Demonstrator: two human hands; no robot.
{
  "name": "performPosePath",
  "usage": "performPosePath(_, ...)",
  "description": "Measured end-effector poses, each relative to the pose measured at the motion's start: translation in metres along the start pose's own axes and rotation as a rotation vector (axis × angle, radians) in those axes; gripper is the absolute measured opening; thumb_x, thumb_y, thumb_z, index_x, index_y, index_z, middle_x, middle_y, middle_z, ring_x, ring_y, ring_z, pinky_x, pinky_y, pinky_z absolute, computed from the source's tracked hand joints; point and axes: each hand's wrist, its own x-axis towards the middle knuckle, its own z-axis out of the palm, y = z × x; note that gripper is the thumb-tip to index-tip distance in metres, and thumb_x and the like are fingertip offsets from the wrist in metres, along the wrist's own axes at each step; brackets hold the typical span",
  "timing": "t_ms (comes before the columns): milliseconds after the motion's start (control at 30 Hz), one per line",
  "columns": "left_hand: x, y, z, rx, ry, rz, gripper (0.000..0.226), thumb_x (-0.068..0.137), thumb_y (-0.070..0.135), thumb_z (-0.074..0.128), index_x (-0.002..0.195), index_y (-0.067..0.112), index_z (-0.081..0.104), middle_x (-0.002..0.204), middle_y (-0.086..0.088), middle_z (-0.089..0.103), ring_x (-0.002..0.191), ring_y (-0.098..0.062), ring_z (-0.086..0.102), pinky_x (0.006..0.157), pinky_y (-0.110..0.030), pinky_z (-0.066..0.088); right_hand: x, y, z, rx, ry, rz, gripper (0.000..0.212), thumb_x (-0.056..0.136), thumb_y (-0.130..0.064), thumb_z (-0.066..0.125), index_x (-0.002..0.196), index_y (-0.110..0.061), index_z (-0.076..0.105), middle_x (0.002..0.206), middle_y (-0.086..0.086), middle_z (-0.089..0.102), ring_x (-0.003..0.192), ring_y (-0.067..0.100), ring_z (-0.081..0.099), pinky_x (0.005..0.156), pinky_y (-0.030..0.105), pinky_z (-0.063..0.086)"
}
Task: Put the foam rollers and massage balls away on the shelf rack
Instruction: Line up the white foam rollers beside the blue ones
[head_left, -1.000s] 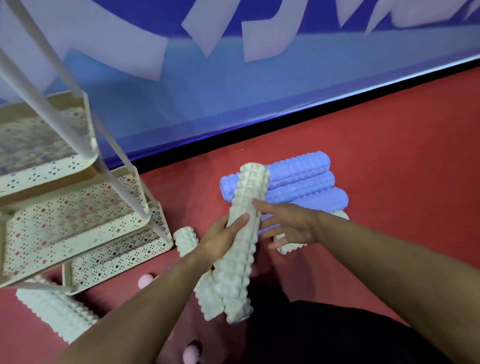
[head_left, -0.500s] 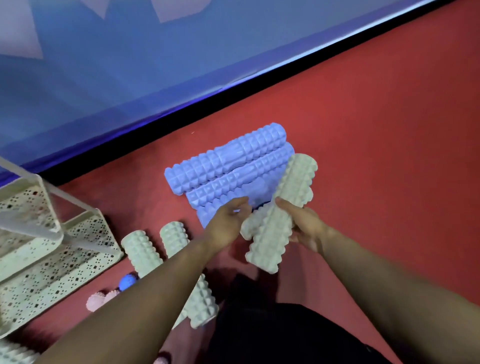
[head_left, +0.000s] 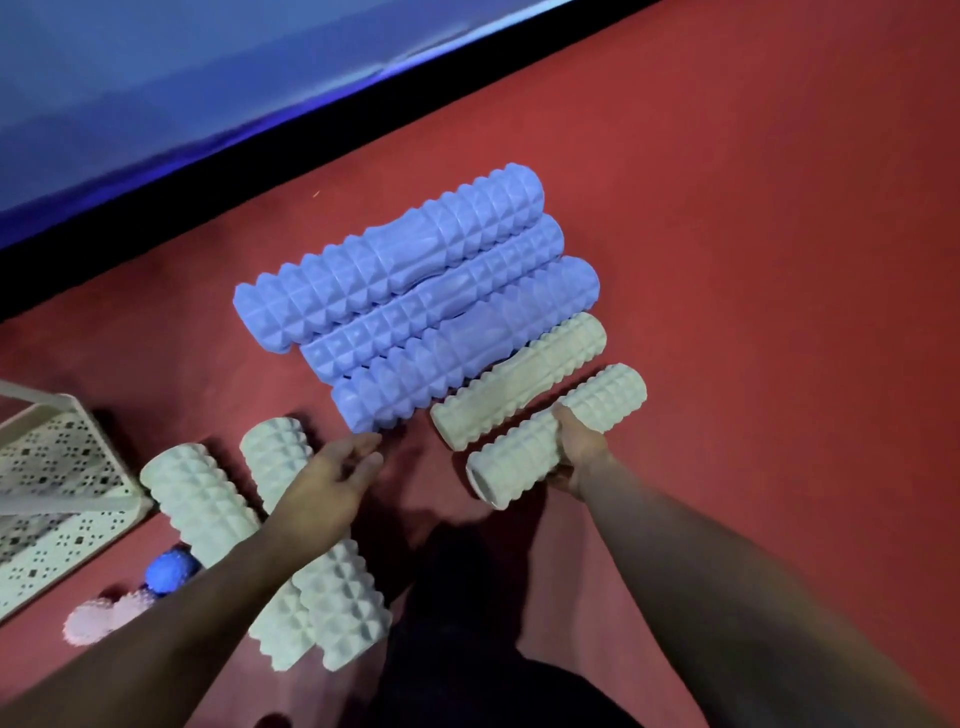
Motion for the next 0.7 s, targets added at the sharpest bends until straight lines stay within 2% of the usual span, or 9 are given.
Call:
performPosePath(67,0.001,-0.011,-0.004,0.011,0.011,-0.011,0.025,0.098,0.033,0.063,0.121,0.024,0.067,0.121,0.003,0.068,0.112,-0.013,0.063,0.106,-0.032,0.043,0.008,0.007,0.009,-0.002,0.035,-0.025,0.074,0.071,-0.051,0.084,0.122,-0.004,0.060,0.104,0.013,0.073,0.083,0.034,0.075,0.068,0.054,0.063)
performPosePath(167,-0.002,-0.018,-0.007,0.014,0.049,-0.038,0.020,0.100,0.021,0.061,0.119,0.021,0.066,0.116,0.003,0.068,0.102,-0.007,0.062,0.098,-0.025,0.041,0.015,0.014,0.019,-0.005,0.030,-0.054,0.077,0.073,-0.046,0.086,0.128,-0.002,0.056,0.104,0.015,0.067,0.081,0.029,0.070,0.052,0.040,0.060)
performPosePath(267,-0.006,-0.025,-0.006,0.037,0.086,-0.076,0.023,0.100,0.020,0.060,0.122,0.018,0.065,0.114,0.004,0.067,0.104,-0.012,0.061,0.094,-0.026,0.040,0.019,0.016,0.022,-0.048,0.029,-0.073,0.070,0.079,-0.040,0.082,0.130,0.001,0.057,0.100,0.012,0.065,0.082,0.027,0.069,0.048,0.031,0.056)
performPosePath(333,-0.009,-0.031,-0.007,0.041,0.092,-0.111,0.028,0.099,0.023,0.061,0.126,0.017,0.064,0.119,0.003,0.066,0.107,-0.015,0.062,0.096,-0.030,0.043,0.017,0.017,0.023,-0.096,0.044,-0.098,0.063,0.082,-0.038,0.080,0.126,0.002,0.059,0.102,0.012,0.068,0.086,0.026,0.070,0.056,0.032,0.058)
performPosePath(433,-0.015,-0.036,-0.009,0.026,0.122,-0.155,0.034,0.099,0.025,0.061,0.132,0.015,0.061,0.120,0.001,0.065,0.105,-0.015,0.063,0.098,-0.033,0.046,0.003,0.017,0.025,-0.176,0.109,-0.130,0.054,0.082,-0.040,0.077,0.115,0.002,0.065,0.108,0.015,0.072,0.092,0.030,0.070,0.081,0.042,0.059)
performPosePath(500,-0.020,-0.039,-0.011,-0.016,0.162,-0.168,0.035,0.098,0.027,0.062,0.131,0.015,0.061,0.113,0.002,0.068,0.098,-0.012,0.066,0.093,-0.032,0.049,-0.015,0.017,0.031,-0.358,0.281,-0.231,0.065,0.076,-0.046,0.075,0.122,-0.002,0.062,0.119,0.012,0.067,0.111,0.033,0.063,0.096,0.044,0.051)
performPosePath(567,-0.024,-0.048,-0.015,-0.018,0.227,-0.172,0.031,0.095,0.038,0.063,0.123,0.025,0.063,0.117,0.002,0.067,0.101,-0.013,0.066,0.095,-0.037,0.053,-0.043,0.021,0.043,-0.540,0.401,-0.470,0.064,0.083,-0.040,0.072,0.134,-0.007,0.053,0.133,0.011,0.055,0.126,0.032,0.049,0.109,0.043,0.038)
performPosePath(633,-0.031,-0.056,-0.019,-0.021,0.306,-0.200,0.031,0.090,0.047,0.064,0.115,0.028,0.063,0.118,0.000,0.065,0.100,-0.015,0.066,0.089,-0.042,0.056,-0.069,0.034,0.061,-0.559,0.262,-0.700,0.053,0.088,-0.035,0.070,0.133,-0.013,0.053,0.130,0.005,0.053,0.122,0.023,0.048,0.108,0.038,0.039)
performPosePath(700,-0.040,-0.060,-0.025,-0.045,0.362,-0.244,0.035,0.091,0.043,0.066,0.119,0.022,0.063,0.113,-0.003,0.066,0.091,-0.015,0.067,0.075,-0.039,0.057,-0.083,0.054,0.083,-0.601,0.028,-0.771,0.044,0.088,-0.036,0.072,0.125,-0.017,0.057,0.120,-0.001,0.059,0.108,0.015,0.056,0.099,0.034,0.047)
